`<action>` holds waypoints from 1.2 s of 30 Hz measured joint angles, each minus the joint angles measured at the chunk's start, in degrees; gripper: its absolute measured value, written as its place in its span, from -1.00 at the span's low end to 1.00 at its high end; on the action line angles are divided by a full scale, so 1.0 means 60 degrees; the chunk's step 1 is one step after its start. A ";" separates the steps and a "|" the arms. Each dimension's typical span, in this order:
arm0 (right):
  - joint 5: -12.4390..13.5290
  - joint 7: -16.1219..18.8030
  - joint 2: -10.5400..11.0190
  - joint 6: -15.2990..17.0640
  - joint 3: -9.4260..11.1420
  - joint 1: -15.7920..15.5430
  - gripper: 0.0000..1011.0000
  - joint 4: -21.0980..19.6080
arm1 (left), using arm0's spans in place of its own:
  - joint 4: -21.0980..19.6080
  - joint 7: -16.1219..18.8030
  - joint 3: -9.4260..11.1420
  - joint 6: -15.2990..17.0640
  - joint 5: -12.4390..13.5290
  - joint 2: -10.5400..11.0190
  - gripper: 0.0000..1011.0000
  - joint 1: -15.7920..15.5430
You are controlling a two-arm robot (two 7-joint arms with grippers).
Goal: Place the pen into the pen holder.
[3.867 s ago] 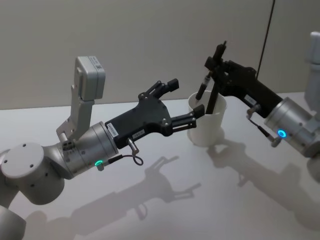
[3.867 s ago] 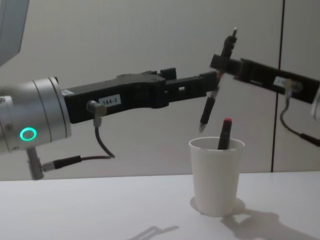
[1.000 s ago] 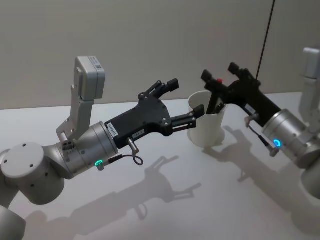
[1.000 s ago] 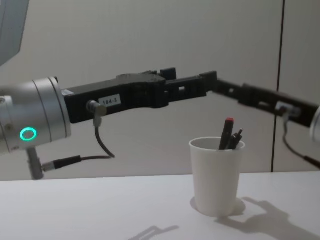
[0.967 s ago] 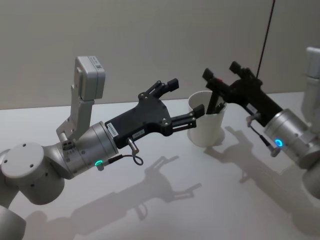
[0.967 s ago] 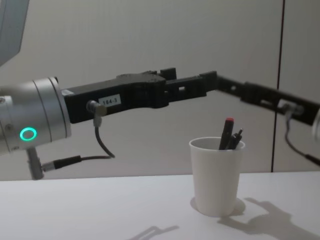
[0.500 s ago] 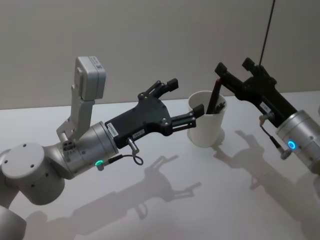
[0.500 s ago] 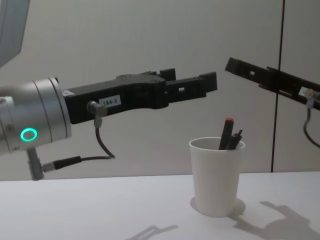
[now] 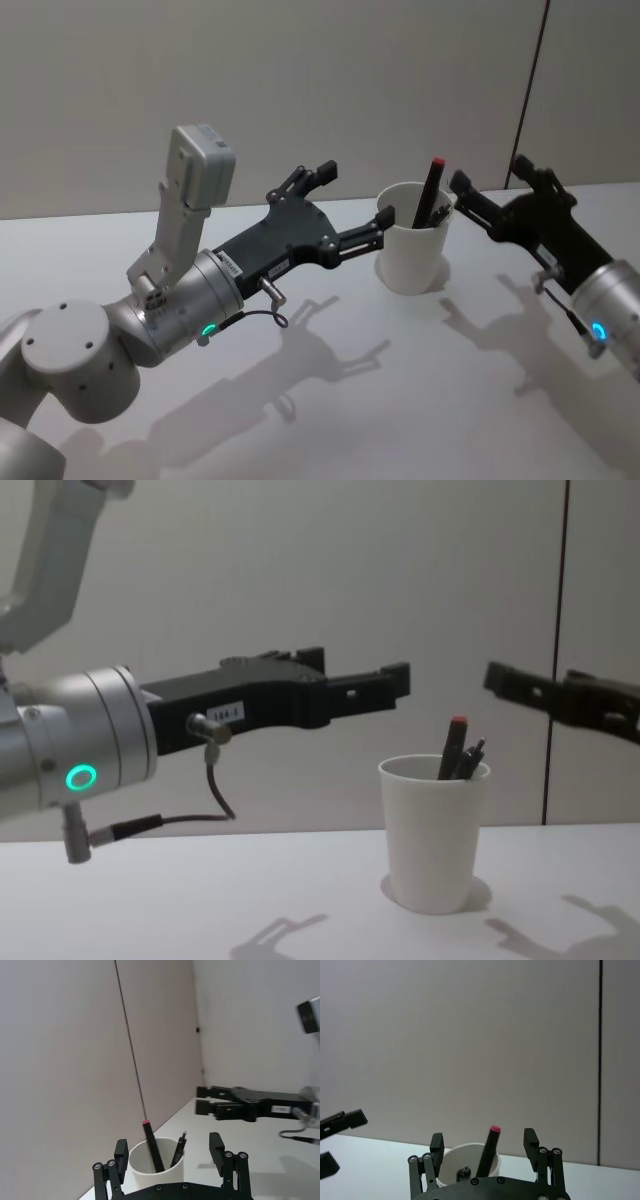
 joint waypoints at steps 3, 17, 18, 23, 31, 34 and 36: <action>-0.0285 -0.0172 0.0036 0.0049 0.0058 -0.0208 0.98 -0.0163 | -0.0001 0.0374 0.0041 0.0007 0.0206 -0.0035 0.98 0.0038; -0.1787 -0.1123 0.0224 0.0314 0.0344 -0.1268 0.98 -0.0979 | -0.0009 0.2107 0.0228 0.0033 0.1176 -0.0190 0.98 0.0226; -0.1820 -0.1145 0.0227 0.0320 0.0349 -0.1292 0.98 -0.0999 | -0.0009 0.2298 0.0250 0.0036 0.1290 -0.0207 0.98 0.0246; -0.1908 -0.1202 0.0238 0.0335 0.0366 -0.1357 0.98 -0.1044 | -0.0010 0.2864 0.0312 0.0046 0.1603 -0.0259 0.98 0.0303; -0.1918 -0.1207 0.0234 0.0336 0.0366 -0.1362 0.98 -0.1051 | -0.0013 0.3878 0.0420 0.0064 0.2165 -0.0350 0.98 0.0413; -0.1919 -0.1207 0.0234 0.0335 0.0365 -0.1362 0.98 -0.1051 | -0.0014 0.4091 0.0442 0.0067 0.2285 -0.0370 0.98 0.0435; -0.1919 -0.1207 0.0233 0.0336 0.0364 -0.1362 0.98 -0.1051 | -0.0014 0.4234 0.0457 0.0070 0.2372 -0.0383 0.98 0.0451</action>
